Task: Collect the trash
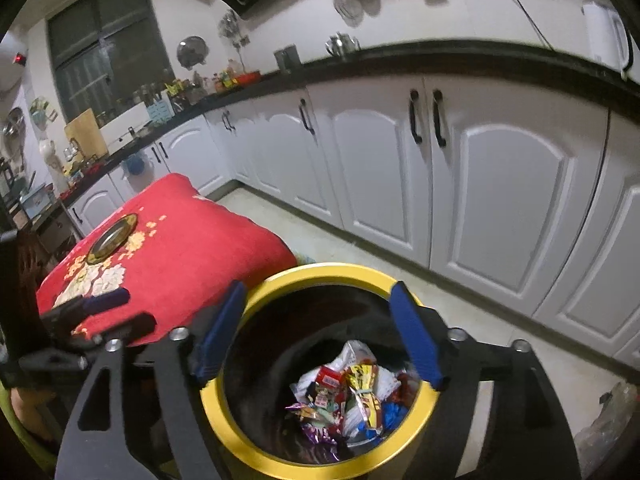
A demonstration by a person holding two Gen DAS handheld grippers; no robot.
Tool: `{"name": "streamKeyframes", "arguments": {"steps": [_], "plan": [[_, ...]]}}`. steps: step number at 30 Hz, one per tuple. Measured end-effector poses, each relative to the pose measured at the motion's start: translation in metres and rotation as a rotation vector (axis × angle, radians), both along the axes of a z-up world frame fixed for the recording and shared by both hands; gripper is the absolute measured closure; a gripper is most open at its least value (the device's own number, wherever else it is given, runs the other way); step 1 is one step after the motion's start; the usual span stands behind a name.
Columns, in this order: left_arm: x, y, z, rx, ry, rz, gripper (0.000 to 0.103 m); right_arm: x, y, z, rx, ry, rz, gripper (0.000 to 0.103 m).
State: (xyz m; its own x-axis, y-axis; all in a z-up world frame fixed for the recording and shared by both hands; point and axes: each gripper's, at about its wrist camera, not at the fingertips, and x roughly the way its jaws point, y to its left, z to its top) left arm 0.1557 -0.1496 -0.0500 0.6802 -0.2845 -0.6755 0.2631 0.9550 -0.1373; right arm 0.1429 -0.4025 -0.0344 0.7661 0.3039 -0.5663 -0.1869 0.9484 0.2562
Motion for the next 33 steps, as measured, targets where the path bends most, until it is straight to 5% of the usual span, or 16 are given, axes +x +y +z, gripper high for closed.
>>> {"name": "streamKeyframes", "arguments": {"steps": [6,20,27,33], "plan": [[-0.027,0.05,0.029,-0.003,-0.086,0.144,0.011,-0.025,0.037,0.023,-0.014,-0.082,0.036,0.007],[-0.123,0.135,0.064,0.077,-0.264,0.35,0.011,-0.075,0.143,0.045,-0.043,-0.244,0.087,0.006],[-0.158,0.155,0.065,0.054,-0.334,0.417,0.011,-0.117,0.172,0.039,-0.087,-0.434,0.074,0.006],[-0.172,0.156,0.048,0.046,-0.338,0.423,0.011,-0.129,0.179,0.029,-0.076,-0.464,0.068,0.006]]}}
